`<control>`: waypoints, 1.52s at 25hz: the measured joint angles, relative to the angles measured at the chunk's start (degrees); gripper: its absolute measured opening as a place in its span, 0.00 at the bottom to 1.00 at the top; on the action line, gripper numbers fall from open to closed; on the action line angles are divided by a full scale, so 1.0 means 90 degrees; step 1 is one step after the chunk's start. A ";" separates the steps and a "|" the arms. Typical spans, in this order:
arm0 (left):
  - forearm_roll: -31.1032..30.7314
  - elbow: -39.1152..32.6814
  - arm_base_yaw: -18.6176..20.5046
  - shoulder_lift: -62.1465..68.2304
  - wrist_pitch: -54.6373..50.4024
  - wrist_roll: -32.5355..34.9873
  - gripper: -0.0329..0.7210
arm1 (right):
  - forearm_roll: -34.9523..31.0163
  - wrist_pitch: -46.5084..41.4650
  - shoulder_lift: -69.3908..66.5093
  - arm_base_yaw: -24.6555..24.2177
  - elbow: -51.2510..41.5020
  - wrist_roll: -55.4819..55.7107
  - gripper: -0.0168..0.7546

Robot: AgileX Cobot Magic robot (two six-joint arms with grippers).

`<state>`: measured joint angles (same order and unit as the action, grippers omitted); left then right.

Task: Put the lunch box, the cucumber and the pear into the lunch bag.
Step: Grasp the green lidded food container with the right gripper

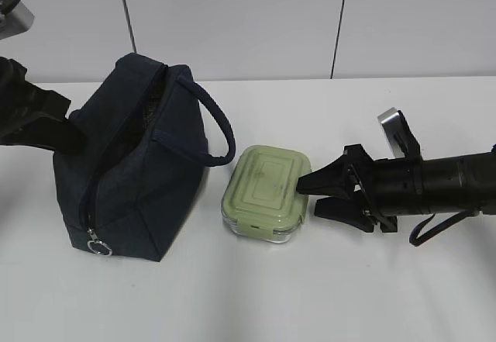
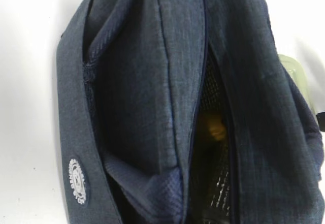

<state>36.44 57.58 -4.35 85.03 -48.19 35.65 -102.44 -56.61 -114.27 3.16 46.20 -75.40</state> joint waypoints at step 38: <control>0.0000 0.0000 0.0000 0.0000 0.0102 0.0000 0.02 | -0.0025 0.0552 -0.0651 0.0306 0.0825 0.0071 0.77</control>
<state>36.44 57.58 -4.35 85.03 -47.27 35.65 -102.66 -51.64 -120.13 5.92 53.62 -74.77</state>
